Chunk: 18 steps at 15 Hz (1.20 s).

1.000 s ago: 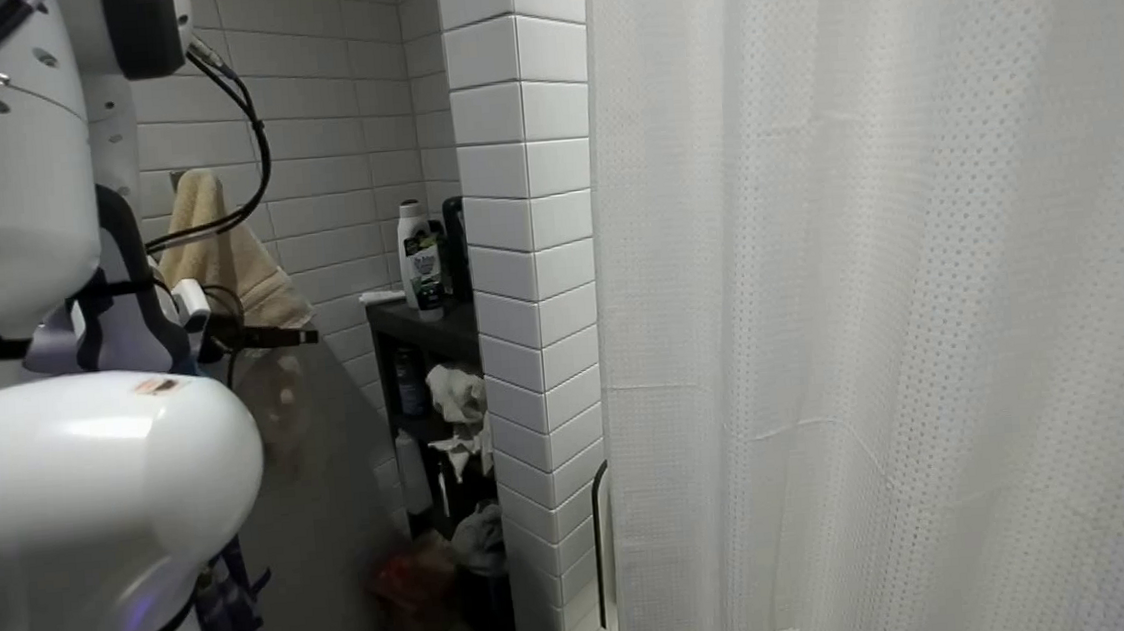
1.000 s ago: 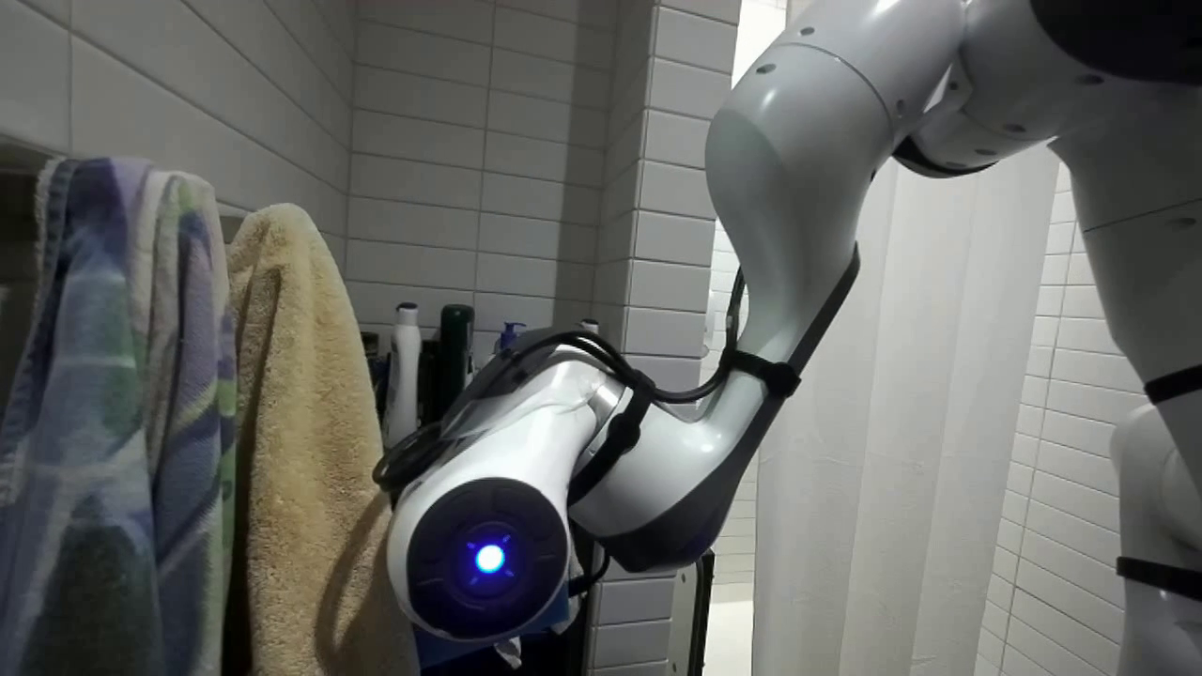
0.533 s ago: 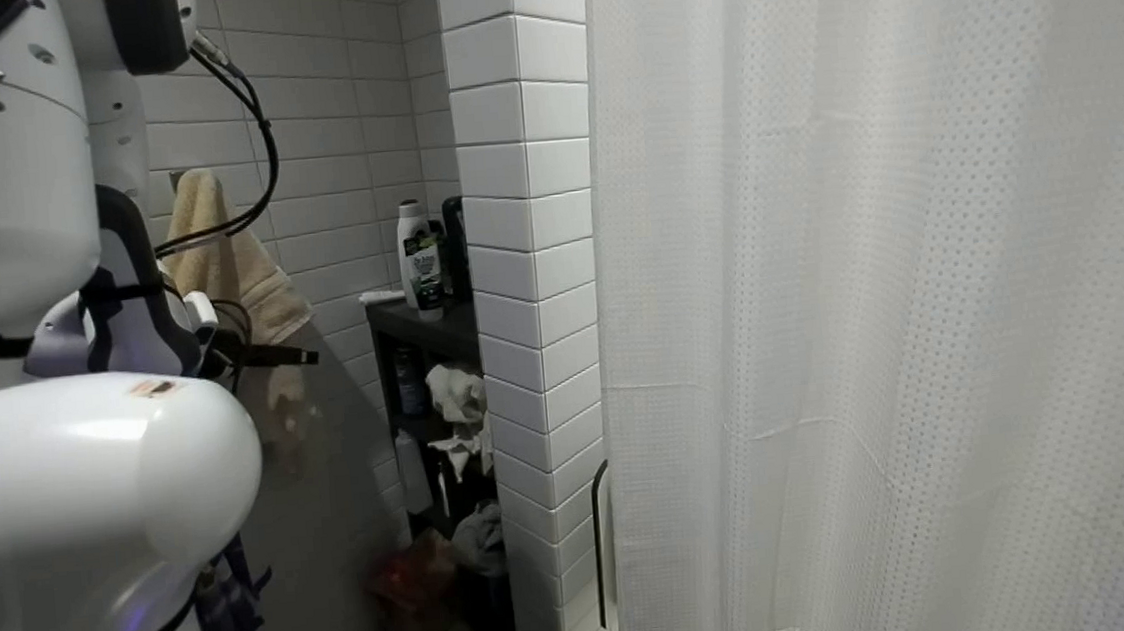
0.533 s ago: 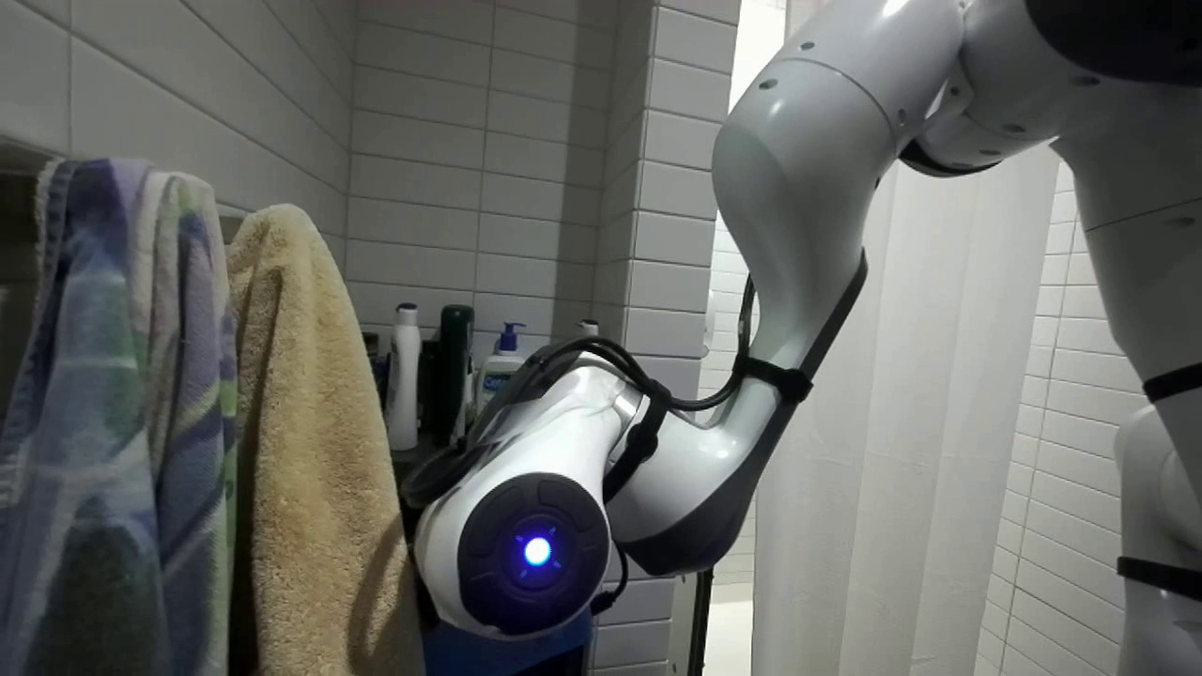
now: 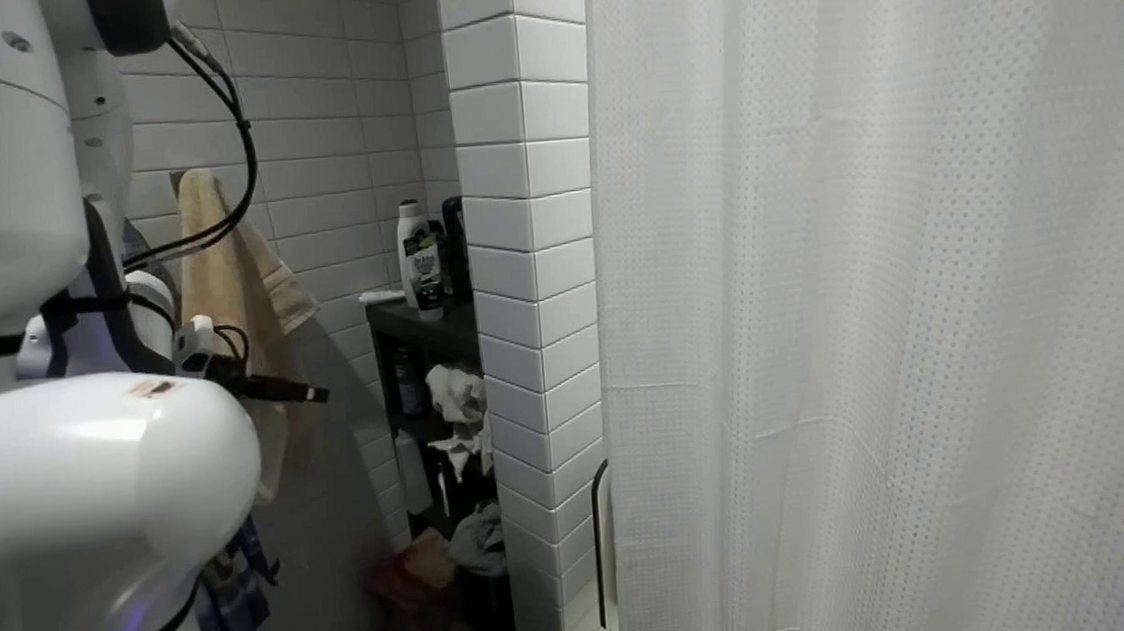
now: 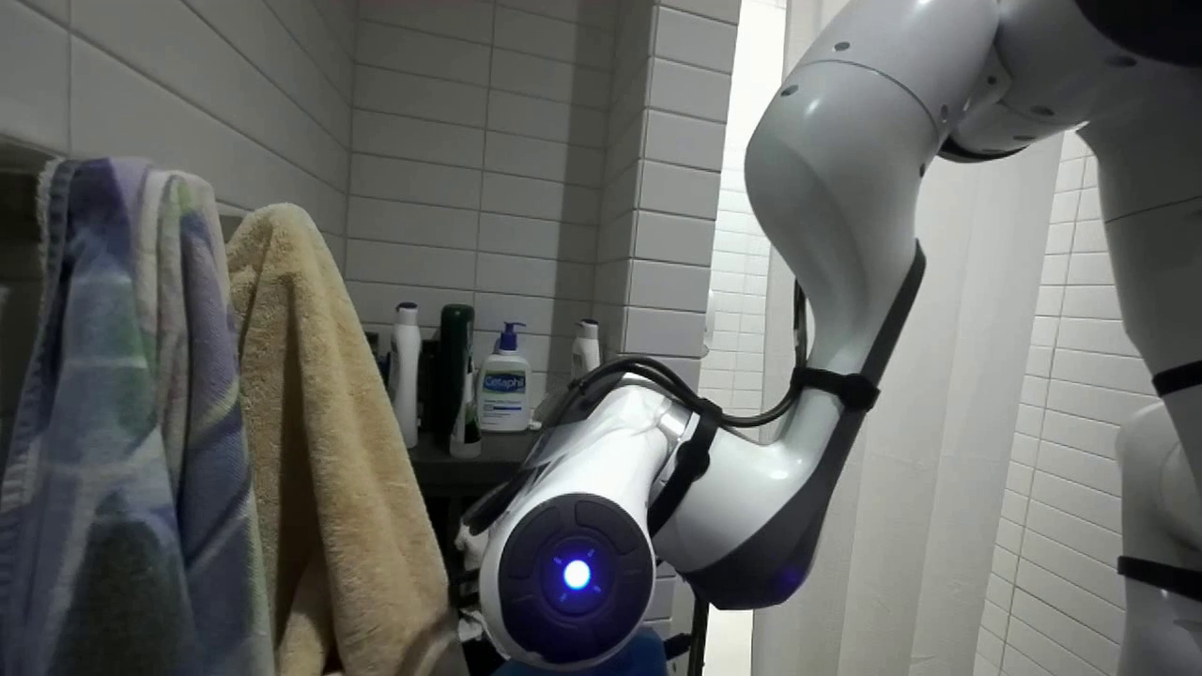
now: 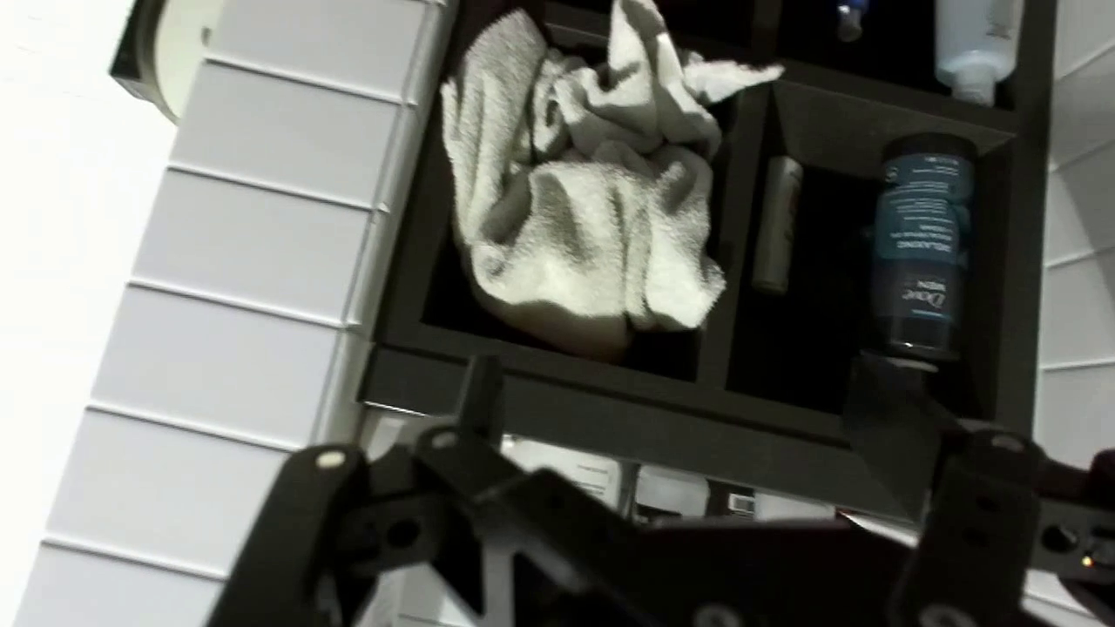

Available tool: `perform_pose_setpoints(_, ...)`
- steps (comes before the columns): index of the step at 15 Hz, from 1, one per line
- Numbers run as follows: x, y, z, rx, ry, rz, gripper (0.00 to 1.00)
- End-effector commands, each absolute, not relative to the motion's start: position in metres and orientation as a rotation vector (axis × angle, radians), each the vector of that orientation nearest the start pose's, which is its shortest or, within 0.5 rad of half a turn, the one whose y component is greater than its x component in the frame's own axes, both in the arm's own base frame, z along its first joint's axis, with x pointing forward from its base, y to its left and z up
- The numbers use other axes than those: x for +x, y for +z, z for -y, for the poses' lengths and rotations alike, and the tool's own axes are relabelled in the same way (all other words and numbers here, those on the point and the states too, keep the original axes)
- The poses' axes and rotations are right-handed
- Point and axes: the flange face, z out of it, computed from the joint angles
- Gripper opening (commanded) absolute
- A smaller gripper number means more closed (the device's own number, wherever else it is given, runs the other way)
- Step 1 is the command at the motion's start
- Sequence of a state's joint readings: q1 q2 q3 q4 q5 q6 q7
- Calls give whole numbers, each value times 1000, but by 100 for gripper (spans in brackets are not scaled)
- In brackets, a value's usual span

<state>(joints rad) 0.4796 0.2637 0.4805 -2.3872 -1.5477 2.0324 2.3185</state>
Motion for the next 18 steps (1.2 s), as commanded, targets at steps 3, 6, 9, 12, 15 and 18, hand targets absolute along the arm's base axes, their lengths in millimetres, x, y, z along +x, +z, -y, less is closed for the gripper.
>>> perform_pose_setpoints(3, 278, 216, -336, -3062, -1688, -415, 100)
perform_pose_setpoints(6, 267, 215, -341, -3052, -1663, -317, 100)
perform_pose_setpoints(9, 254, 216, -351, -3005, -1604, -170, 100)
perform_pose_setpoints(12, 243, 218, -360, -2981, -1567, -93, 100)
perform_pose_setpoints(15, 250, 213, -372, -3006, -1549, -120, 100)
perform_pose_setpoints(18, 244, 214, -374, -3000, -1552, -102, 100)
